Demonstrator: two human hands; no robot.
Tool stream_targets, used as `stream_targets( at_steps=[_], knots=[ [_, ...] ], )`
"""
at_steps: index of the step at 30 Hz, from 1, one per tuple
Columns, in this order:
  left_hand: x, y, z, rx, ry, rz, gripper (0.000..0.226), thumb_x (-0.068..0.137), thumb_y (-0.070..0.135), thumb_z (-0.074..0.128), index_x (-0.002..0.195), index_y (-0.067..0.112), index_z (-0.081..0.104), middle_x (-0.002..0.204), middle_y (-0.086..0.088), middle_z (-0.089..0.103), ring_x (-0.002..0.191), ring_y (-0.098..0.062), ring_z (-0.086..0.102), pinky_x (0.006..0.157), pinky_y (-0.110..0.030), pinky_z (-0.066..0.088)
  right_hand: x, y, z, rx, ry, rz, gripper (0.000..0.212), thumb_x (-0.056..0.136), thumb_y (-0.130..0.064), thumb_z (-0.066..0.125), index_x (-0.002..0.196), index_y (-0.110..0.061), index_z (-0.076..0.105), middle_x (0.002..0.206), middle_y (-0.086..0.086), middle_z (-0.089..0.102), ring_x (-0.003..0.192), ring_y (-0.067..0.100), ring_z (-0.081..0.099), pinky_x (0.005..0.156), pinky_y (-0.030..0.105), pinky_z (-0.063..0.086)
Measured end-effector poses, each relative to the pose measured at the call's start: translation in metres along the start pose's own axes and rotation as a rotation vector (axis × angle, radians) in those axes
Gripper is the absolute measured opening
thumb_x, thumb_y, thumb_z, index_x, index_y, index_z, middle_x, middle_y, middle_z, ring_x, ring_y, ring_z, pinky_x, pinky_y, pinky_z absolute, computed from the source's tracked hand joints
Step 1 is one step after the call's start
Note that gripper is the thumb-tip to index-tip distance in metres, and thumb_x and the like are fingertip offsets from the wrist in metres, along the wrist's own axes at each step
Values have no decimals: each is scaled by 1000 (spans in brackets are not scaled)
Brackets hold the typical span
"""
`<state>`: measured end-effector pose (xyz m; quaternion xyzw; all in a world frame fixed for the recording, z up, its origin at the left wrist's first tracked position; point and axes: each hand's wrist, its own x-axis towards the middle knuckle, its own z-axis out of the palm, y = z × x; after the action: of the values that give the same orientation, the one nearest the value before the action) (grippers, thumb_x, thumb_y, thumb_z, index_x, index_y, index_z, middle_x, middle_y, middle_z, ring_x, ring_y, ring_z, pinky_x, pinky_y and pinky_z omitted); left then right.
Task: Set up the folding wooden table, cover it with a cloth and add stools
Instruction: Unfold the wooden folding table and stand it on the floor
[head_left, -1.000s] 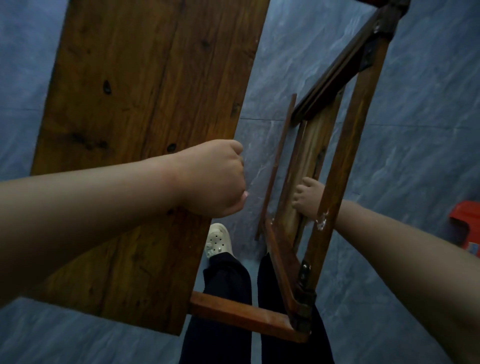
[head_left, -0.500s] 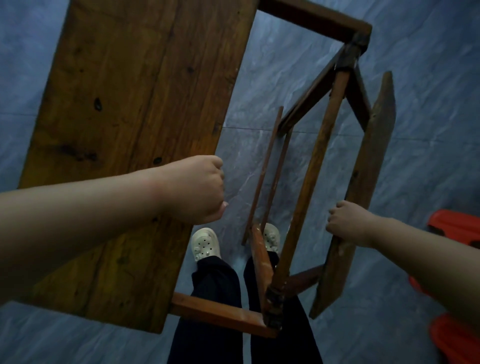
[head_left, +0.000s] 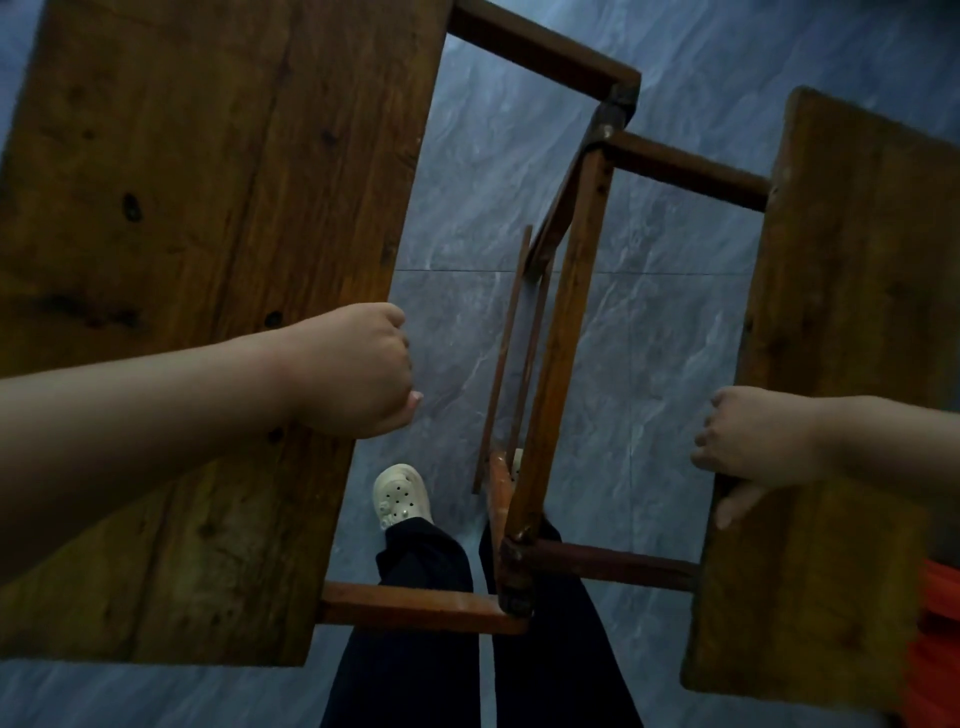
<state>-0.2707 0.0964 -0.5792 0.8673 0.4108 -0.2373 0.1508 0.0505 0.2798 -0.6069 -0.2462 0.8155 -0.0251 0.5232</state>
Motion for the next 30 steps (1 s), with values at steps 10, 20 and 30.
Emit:
stream_targets(
  at_steps=[10, 20, 30],
  knots=[
    [0, 13, -11, 16, -7, -39, 53, 97, 39, 15, 58, 19, 45, 59, 4, 48, 58, -13, 47, 72, -30, 26, -24, -12, -8, 51, 98, 109, 75, 88, -67, 6, 71, -17, 58, 56, -5, 41, 47, 12, 36, 53, 30, 38],
    [-14, 2, -4, 81, 137, -98, 58, 90, 39, 16, 41, 21, 40, 40, 5, 37, 37, -11, 33, 59, -29, 29, -25, -11, -22, 79, 211, 119, 64, 92, -57, 8, 61, -20, 51, 62, -4, 51, 44, 8, 36, 47, 24, 29],
    [-22, 3, -4, -1, 57, -83, 52, 96, 39, 18, 55, 21, 45, 56, 4, 46, 52, -11, 41, 69, -29, 22, -30, -15, -48, 78, 229, 93, 63, 96, -45, 14, 70, -15, 63, 64, -2, 58, 44, 10, 39, 44, 22, 27]
  ],
)
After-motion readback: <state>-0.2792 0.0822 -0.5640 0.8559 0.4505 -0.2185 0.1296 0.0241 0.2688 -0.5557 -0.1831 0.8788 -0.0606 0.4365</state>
